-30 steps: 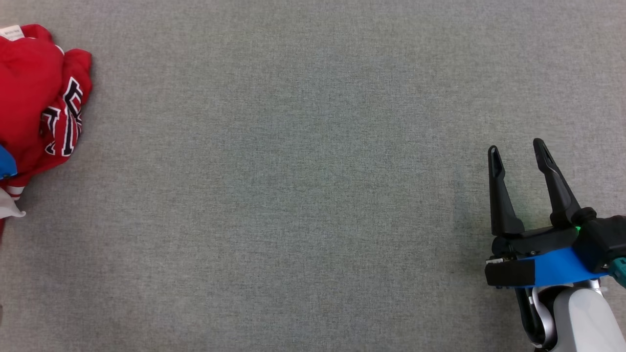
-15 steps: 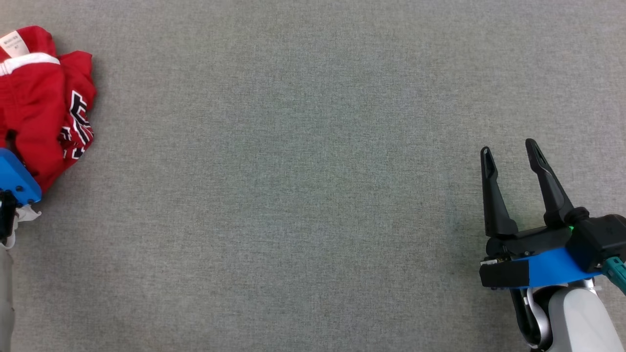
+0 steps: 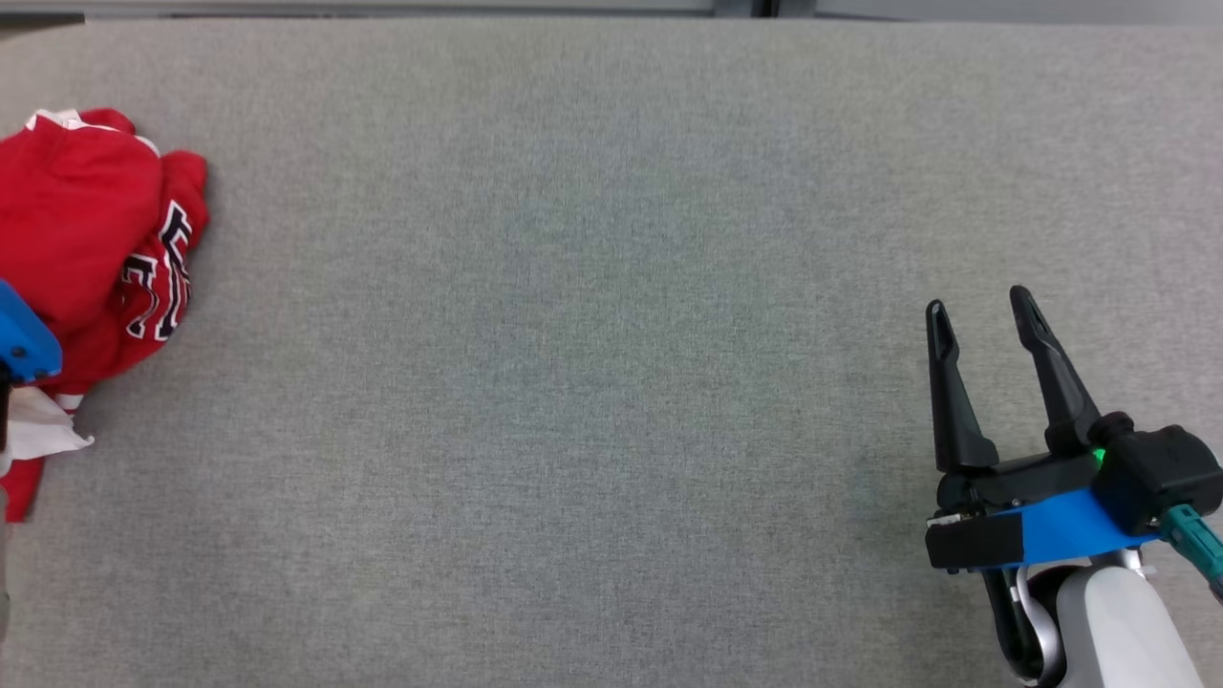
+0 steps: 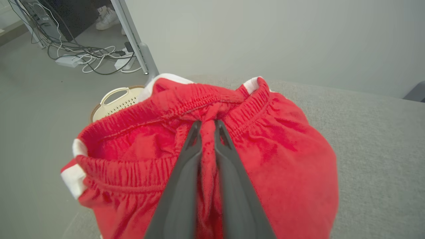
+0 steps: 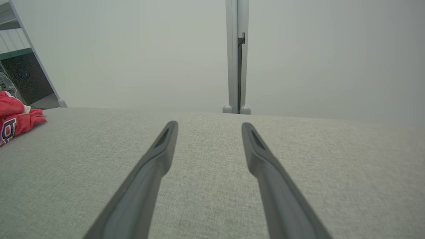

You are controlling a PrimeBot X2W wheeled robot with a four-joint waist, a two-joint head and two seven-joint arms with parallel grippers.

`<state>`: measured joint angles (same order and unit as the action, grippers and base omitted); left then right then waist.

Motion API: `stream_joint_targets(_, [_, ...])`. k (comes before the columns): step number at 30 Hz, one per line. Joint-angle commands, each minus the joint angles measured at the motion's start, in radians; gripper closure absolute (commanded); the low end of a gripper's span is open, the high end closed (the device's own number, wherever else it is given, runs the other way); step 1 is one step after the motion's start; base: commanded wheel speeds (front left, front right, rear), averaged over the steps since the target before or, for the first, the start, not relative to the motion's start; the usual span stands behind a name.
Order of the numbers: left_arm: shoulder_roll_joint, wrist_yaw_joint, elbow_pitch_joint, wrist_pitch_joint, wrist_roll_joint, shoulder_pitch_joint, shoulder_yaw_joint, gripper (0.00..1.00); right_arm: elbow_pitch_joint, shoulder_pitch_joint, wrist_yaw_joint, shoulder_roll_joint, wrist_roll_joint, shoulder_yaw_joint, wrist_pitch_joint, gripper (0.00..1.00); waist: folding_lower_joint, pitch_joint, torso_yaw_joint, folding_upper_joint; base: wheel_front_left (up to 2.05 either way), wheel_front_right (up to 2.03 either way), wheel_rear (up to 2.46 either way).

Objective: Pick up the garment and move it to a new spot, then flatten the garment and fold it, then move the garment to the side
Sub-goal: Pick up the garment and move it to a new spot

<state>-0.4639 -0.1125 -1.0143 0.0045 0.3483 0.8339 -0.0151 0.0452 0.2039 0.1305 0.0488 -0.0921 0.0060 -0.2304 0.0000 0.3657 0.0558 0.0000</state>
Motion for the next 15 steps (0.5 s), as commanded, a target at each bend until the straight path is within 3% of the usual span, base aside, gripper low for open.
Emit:
stream_joint_targets(1, [-0.010,0.001,0.012,-0.020,-0.008,0.020,-0.005,1.00,0.007,-0.003,0.000,0.003,-0.006,0.003,-0.006,0.00,0.0000,-0.028,-0.006,0.0000,0.00,0.00,0.00])
stream_joint_targets(8, [-0.016,0.006,0.108,-0.140,-0.045,0.057,-0.043,1.00,0.054,-0.019,0.000,0.003,-0.037,0.015,-0.022,0.00,0.0000,-0.107,-0.023,0.0000,0.00,0.00,0.00])
stream_joint_targets(15, [0.000,0.018,0.313,-0.172,-0.086,0.095,-0.092,1.00,0.087,-0.036,0.000,0.003,-0.070,0.031,-0.033,0.00,0.0000,-0.168,-0.075,0.0000,0.00,0.00,0.00])
